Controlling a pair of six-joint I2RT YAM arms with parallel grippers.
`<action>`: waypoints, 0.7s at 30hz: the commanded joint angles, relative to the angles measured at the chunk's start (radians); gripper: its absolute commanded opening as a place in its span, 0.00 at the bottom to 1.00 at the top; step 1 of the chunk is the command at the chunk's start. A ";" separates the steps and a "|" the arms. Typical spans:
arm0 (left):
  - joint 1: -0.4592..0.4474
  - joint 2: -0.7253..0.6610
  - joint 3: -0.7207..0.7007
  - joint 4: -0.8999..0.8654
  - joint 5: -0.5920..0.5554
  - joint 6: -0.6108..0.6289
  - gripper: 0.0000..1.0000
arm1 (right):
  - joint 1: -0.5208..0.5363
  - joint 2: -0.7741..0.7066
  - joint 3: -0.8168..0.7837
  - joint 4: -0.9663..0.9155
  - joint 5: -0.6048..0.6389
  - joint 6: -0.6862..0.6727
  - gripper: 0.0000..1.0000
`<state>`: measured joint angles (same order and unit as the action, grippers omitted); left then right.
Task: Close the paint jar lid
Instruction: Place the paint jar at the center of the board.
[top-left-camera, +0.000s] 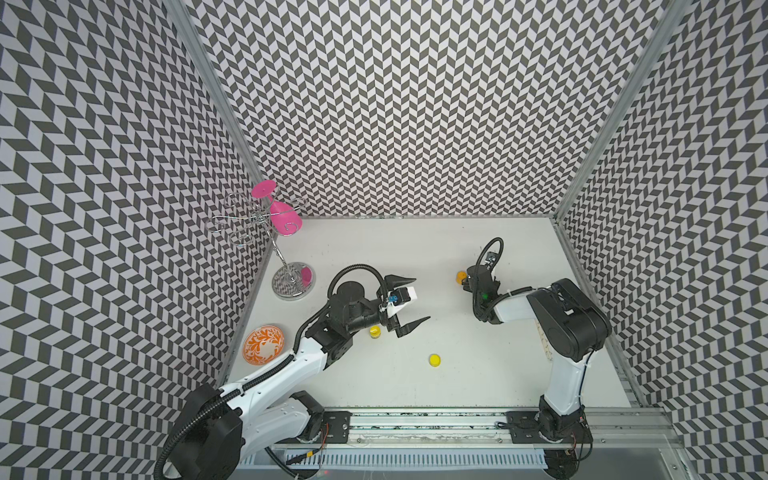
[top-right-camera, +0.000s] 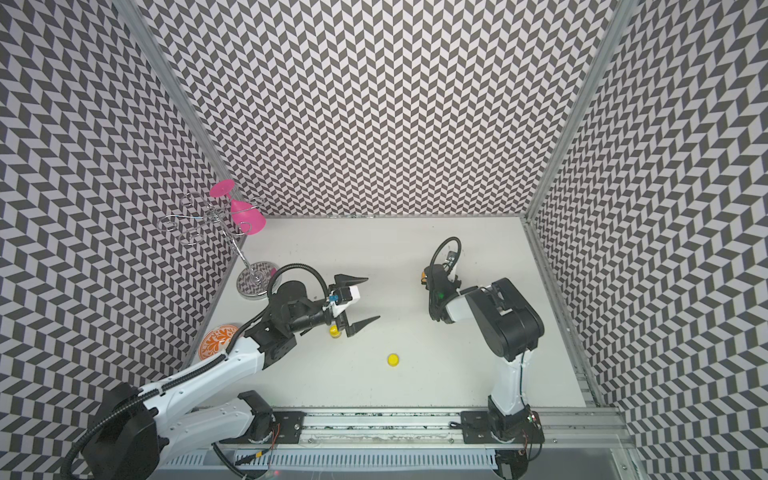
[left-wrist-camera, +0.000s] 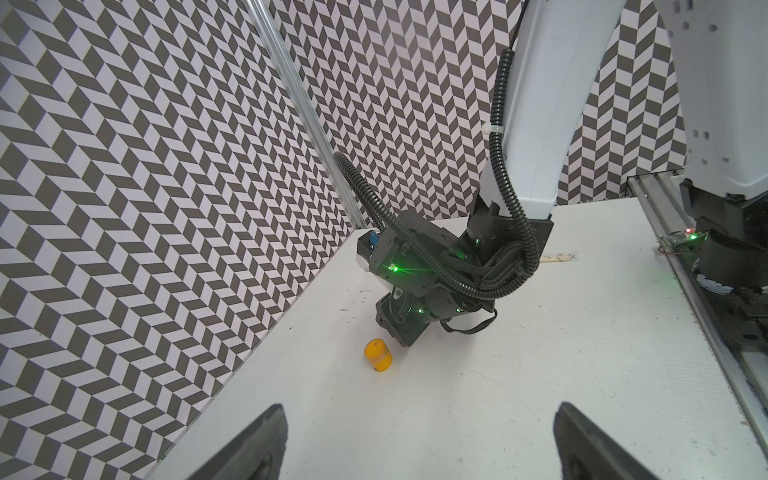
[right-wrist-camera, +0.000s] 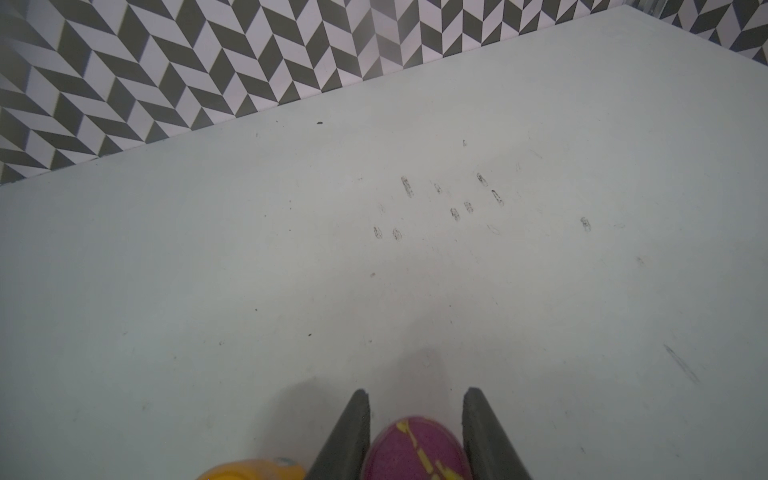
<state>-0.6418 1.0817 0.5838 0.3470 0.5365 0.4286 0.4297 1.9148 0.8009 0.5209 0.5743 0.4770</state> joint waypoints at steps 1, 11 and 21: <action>-0.006 -0.006 0.017 0.017 0.019 0.006 1.00 | 0.002 0.011 -0.011 -0.005 0.014 0.022 0.35; -0.007 -0.005 0.015 0.018 0.022 0.004 1.00 | -0.003 0.000 -0.020 -0.013 0.008 0.037 0.41; -0.009 -0.003 0.013 0.018 0.025 0.006 1.00 | -0.002 -0.015 -0.034 0.008 0.000 0.032 0.43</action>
<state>-0.6418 1.0817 0.5838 0.3473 0.5442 0.4290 0.4290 1.9148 0.7799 0.4999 0.5709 0.4946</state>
